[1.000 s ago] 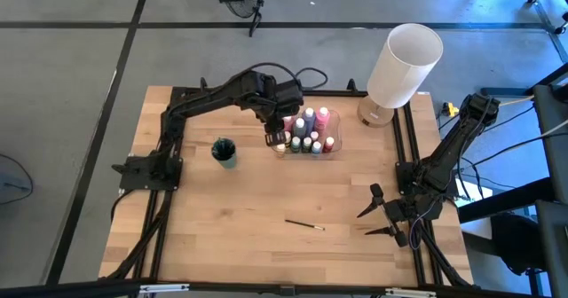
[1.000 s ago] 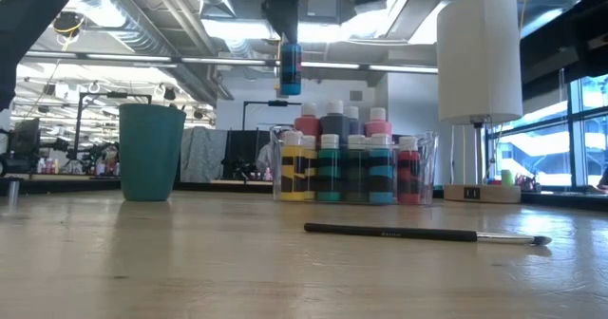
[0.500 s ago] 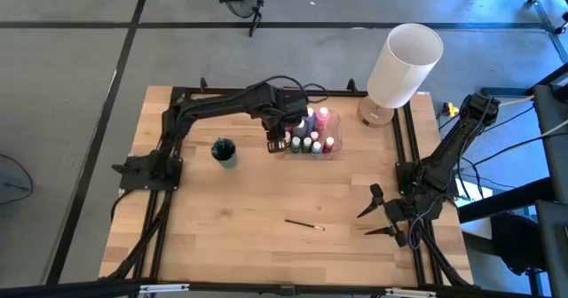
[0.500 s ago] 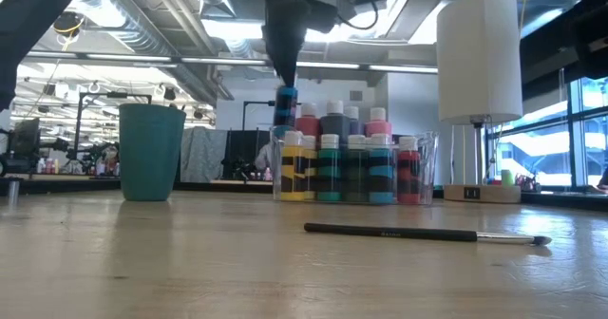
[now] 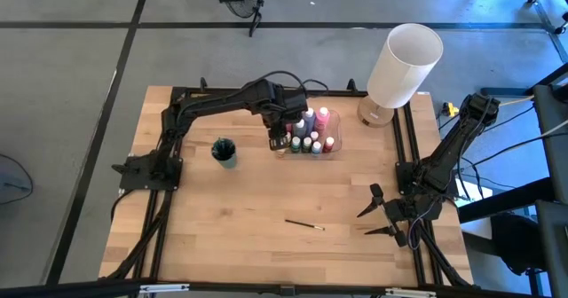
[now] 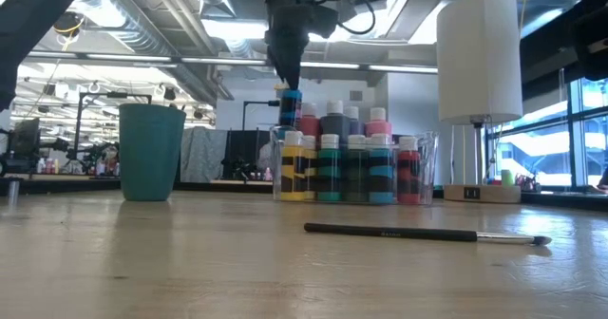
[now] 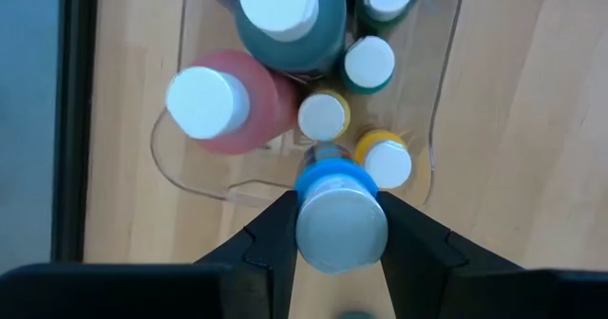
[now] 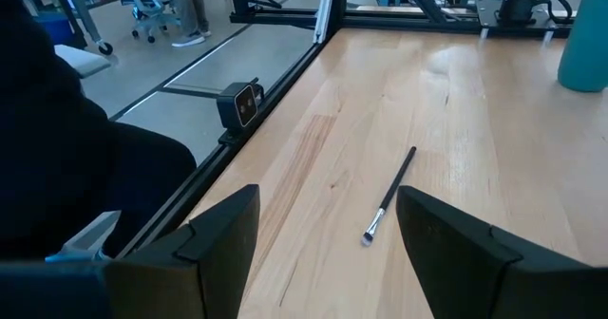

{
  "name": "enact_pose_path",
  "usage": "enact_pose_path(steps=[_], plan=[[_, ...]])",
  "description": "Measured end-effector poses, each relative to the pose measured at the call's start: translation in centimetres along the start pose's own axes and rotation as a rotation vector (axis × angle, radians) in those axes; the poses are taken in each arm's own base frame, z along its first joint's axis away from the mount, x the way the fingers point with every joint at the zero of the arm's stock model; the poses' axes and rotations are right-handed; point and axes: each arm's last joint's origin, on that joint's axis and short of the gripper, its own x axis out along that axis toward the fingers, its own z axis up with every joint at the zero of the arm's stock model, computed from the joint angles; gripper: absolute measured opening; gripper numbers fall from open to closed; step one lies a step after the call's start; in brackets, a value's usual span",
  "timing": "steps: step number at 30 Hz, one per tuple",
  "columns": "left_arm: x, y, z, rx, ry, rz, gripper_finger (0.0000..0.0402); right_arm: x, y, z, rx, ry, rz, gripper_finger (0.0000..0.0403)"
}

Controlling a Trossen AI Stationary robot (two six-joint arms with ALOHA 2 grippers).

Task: Pick & Place Paint Supplies
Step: Put the blue paint bottle into the transparent bin

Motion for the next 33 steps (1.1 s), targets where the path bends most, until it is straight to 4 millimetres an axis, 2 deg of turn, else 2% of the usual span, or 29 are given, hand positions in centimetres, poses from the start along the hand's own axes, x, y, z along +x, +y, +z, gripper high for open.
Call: enact_pose_path(steps=[16,25,33], plan=[[0.0,0.2,0.2,-0.01,-0.023,0.01,0.0116,0.0,0.0,0.0,0.0,0.0,0.001,0.0252],[1.2,0.1,0.2,-0.012,0.038,0.0,0.0118,0.0,0.0,0.0,0.003,0.004,0.014,0.0252],[2.0,0.0,0.7,0.002,0.024,-0.015,0.0118,0.0,0.1,0.0,0.002,0.008,0.025,0.0252]])
